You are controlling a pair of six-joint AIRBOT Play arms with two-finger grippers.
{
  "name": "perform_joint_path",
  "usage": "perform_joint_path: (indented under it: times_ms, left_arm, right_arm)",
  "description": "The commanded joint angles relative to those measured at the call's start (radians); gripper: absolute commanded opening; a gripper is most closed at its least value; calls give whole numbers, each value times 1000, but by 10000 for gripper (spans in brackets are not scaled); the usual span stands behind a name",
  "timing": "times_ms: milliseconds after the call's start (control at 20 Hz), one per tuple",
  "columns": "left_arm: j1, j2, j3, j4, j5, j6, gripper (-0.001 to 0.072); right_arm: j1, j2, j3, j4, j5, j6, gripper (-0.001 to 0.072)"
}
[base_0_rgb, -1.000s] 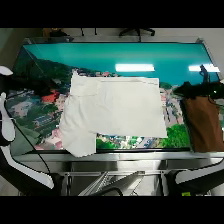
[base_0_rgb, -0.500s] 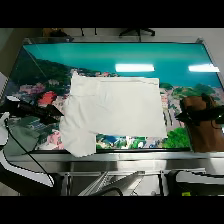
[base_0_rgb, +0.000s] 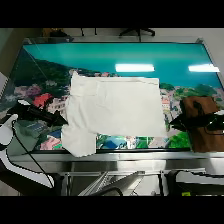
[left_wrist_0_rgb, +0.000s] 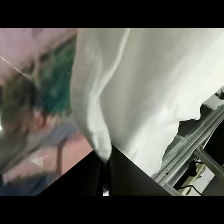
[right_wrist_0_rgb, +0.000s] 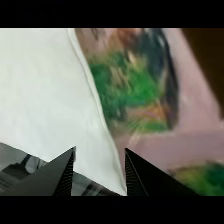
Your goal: Fold the shirts.
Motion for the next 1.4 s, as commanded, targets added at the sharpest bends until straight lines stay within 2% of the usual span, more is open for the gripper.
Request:
perform_joint_path:
  times_ms: [0,300,350,400,550,700,800,900,1000,1100,1200,1300,1350]
  left_arm:
    - [-26,1,18,-3,-1,22,14]
    - [-26,1,96,-27,-29,-3,14]
    - [-26,1,114,-72,-48,-1,14]
    - [-26,4,138,-132,-71,-1,13]
    - [-26,100,243,-387,-119,31,11]
    - [-24,317,412,-649,-122,41,11]
    - [-19,491,561,-748,-99,40,13]
    - [-19,657,722,-734,-46,34,14]
    - [-19,803,832,-674,109,-50,11]
    - [-20,934,900,-414,244,-120,7]
    - [-20,1034,900,-151,324,-244,7]
    - [-20,1106,822,15,314,-302,9]
    - [-20,1124,769,23,284,-301,9]
  right_arm:
    - [42,-44,-55,1,-29,-35,368]
    - [119,-117,-85,33,-29,-58,351]
    - [123,-113,-79,87,-11,-90,134]
    - [126,-100,-64,163,8,-124,20]
    - [128,-3,83,372,58,-171,19]
    - [127,146,422,571,58,-212,19]
    - [127,221,681,661,11,-214,19]
    - [127,285,903,690,-56,-214,19]
    - [126,344,1052,657,-130,-203,20]
    - [126,391,1131,540,-170,-88,20]
    - [126,417,1143,473,-166,-21,19]
    - [126,413,1143,468,-133,-21,18]
    - [126,404,1141,468,-113,-14,18]
